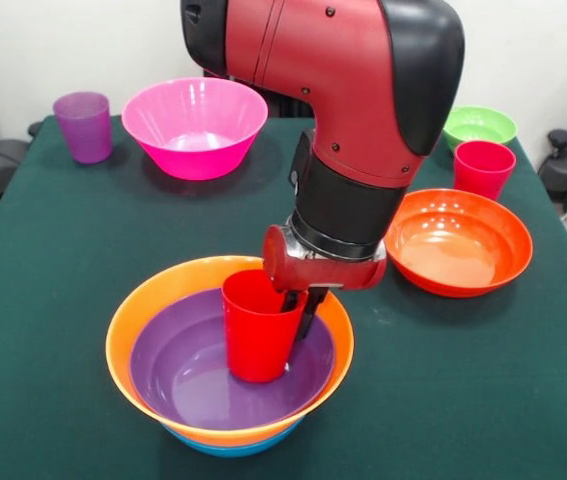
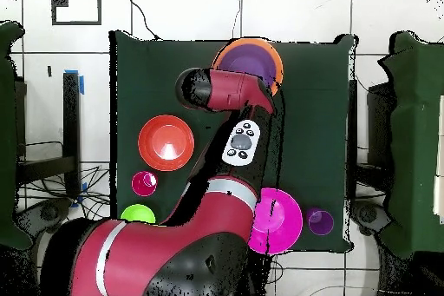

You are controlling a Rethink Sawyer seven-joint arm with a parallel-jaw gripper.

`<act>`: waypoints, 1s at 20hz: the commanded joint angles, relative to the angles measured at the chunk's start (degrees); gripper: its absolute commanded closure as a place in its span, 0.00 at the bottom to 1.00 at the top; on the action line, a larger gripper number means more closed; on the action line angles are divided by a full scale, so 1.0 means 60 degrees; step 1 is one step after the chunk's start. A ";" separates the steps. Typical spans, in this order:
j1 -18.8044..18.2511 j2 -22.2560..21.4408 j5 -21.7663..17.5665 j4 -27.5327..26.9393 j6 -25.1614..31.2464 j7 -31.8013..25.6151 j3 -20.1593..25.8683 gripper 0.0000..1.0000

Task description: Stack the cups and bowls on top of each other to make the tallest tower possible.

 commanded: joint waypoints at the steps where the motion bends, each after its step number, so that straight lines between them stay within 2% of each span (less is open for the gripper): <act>1: 0.0196 0.0767 0.0097 -0.0067 0.0155 0.1843 0.1024 1.00; 20: 0.0163 0.0812 0.0099 -0.0077 0.0180 0.1725 0.1092 1.00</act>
